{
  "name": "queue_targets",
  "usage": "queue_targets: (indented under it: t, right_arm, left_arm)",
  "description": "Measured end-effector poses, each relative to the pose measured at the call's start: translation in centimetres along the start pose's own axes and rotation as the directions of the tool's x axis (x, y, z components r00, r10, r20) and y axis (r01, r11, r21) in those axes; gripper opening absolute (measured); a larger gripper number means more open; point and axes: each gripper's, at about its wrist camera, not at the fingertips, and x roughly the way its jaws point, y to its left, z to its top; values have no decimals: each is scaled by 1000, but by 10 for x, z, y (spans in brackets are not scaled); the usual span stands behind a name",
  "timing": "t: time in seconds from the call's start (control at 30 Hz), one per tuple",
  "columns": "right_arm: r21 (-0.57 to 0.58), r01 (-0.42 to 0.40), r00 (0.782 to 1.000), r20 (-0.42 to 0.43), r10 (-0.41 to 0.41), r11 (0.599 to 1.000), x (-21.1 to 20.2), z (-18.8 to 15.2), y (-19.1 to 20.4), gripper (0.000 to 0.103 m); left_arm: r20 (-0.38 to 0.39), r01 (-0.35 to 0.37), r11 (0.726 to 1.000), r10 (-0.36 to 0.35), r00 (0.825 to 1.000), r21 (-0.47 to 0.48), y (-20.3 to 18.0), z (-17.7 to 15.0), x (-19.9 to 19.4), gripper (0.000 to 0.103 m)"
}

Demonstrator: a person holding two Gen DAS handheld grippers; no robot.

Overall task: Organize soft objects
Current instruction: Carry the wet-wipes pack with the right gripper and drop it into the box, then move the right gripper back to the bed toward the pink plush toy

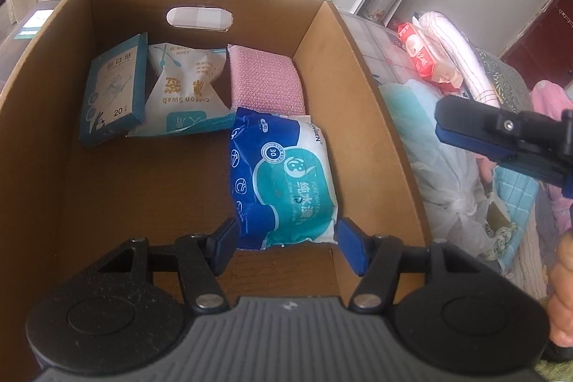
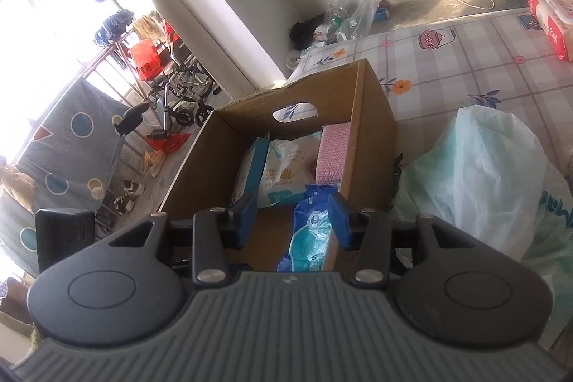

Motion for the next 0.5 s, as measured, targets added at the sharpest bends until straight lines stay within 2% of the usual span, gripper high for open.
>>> queue_targets:
  t: [0.27, 0.37, 0.5]
  right_arm:
    - [104, -43, 999, 24, 41, 994, -29, -40, -36, 44]
    - [142, -33, 999, 41, 28, 989, -41, -58, -50, 46]
    - [176, -19, 996, 95, 3, 984, -63, -75, -66, 50]
  left_arm:
    - [-11, -42, 998, 41, 999, -44, -4, 10, 9, 61]
    - [51, -60, 998, 60, 997, -11, -16, 12, 0, 64]
    - [161, -73, 997, 66, 985, 37, -41, 9, -25, 70]
